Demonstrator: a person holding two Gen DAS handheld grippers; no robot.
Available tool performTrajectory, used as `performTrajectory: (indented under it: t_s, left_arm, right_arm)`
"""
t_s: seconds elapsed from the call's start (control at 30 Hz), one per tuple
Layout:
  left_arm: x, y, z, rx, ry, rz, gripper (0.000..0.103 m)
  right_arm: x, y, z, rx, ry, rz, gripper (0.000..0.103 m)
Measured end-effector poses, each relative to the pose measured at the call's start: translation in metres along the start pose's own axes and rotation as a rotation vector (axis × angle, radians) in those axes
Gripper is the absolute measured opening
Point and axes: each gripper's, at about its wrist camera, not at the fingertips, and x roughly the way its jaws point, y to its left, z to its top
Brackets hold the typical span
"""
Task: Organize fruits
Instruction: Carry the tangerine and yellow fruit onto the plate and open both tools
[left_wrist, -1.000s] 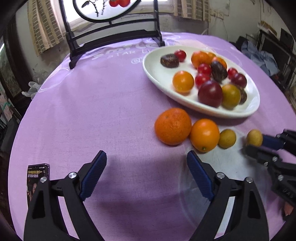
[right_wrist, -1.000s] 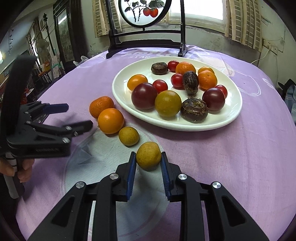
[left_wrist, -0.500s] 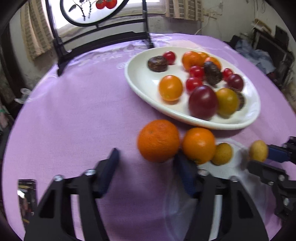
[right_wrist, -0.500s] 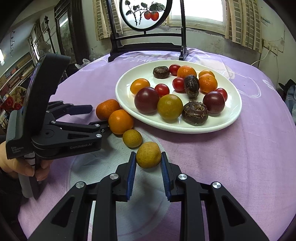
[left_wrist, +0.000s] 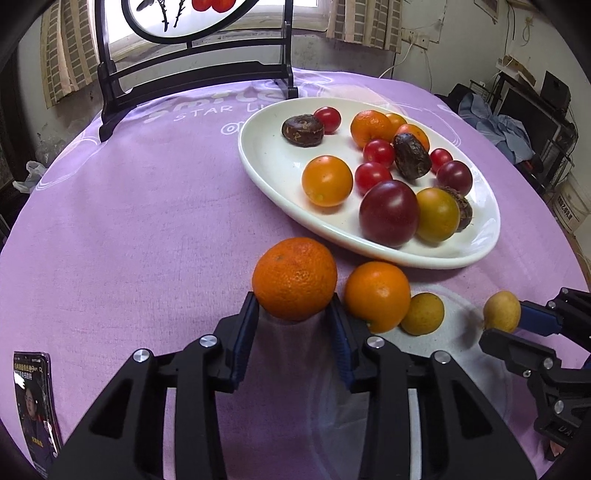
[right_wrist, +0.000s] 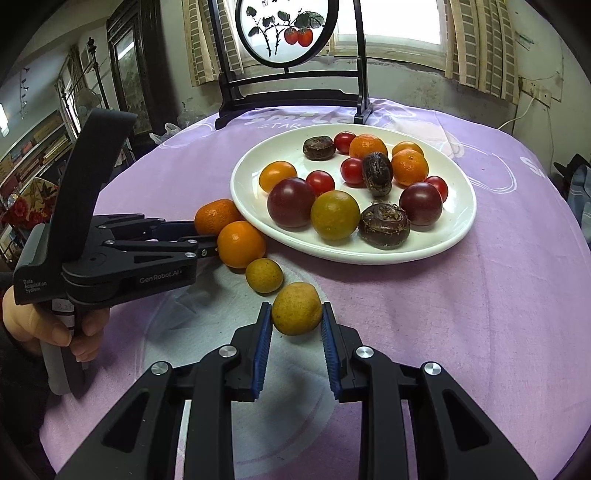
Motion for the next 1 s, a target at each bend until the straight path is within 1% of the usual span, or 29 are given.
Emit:
performTrajectory:
  t_s: [0.13,0.33,0.43,0.5,0.63,0.73,0.87,1.0]
  left_arm:
    - [0.0,-0.002,0.0,0.015,0.001,0.011,0.035]
    - [-0.015,0.005,-0.005,-0.021,0.016,-0.013,0.034]
    - [-0.031,0.005,-0.007,-0.031,-0.007,-0.037,0.034]
    - [-0.045,0.002,-0.004,-0.021,-0.036,-0.047,0.034]
    - [-0.063,-0.013,0.014,0.005,-0.081,-0.067,0.034]
    - [-0.067,-0.025,0.032,0.02,-0.103,-0.061,0.035]
    - [-0.06,-0.037,0.055,0.017,-0.11,-0.059,0.035]
    - [-0.036,-0.042,0.074,-0.008,-0.081,-0.038,0.035]
  right_arm:
    - [0.0,0.0,0.001,0.003,-0.003,0.0,0.027]
    - [-0.005,-0.006,0.0,0.024,-0.019,0.004,0.027]
    - [-0.012,-0.007,0.003,0.026,-0.039,0.001,0.027]
    - [-0.02,-0.006,0.007,0.02,-0.067,-0.003,0.027]
    - [-0.032,-0.01,0.024,0.003,-0.118,-0.027,0.027]
    - [-0.034,-0.014,0.041,-0.014,-0.14,-0.056,0.027]
    - [-0.032,-0.021,0.059,-0.016,-0.162,-0.075,0.027]
    - [-0.02,-0.032,0.072,0.002,-0.164,-0.093,0.027]
